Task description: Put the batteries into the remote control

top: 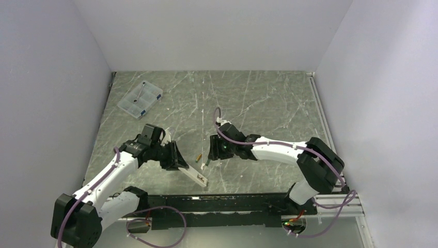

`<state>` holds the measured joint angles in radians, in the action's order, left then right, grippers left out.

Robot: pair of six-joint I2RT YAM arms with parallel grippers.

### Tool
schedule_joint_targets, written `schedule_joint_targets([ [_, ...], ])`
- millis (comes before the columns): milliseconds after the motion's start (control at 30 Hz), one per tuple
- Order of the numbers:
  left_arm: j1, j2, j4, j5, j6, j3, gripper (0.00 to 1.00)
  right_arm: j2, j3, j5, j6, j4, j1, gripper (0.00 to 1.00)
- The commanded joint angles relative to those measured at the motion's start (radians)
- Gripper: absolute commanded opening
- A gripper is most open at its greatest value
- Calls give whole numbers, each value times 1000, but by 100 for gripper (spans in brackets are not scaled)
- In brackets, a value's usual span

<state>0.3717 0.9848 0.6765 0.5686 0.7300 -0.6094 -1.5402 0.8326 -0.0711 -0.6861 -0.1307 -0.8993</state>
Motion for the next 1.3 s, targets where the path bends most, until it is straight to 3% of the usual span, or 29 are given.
schedule_joint_targets([
  [0, 3, -24, -15, -20, 31, 5, 0, -39, 62, 55, -23, -14, -36, 51],
  [233, 3, 0, -155, 47, 73, 77, 0, -55, 58, 68, -28, -20, -62, 51],
  [700, 2, 55, -440, 117, 111, 204, 0, 83, -39, 124, 22, -37, -64, 55],
  [1033, 3, 84, -486, 79, 65, 224, 9, 266, -180, -13, 154, 43, -64, 60],
  [1267, 3, 147, -534, 102, 31, 231, 0, 325, -228, -182, 323, 90, -66, 62],
])
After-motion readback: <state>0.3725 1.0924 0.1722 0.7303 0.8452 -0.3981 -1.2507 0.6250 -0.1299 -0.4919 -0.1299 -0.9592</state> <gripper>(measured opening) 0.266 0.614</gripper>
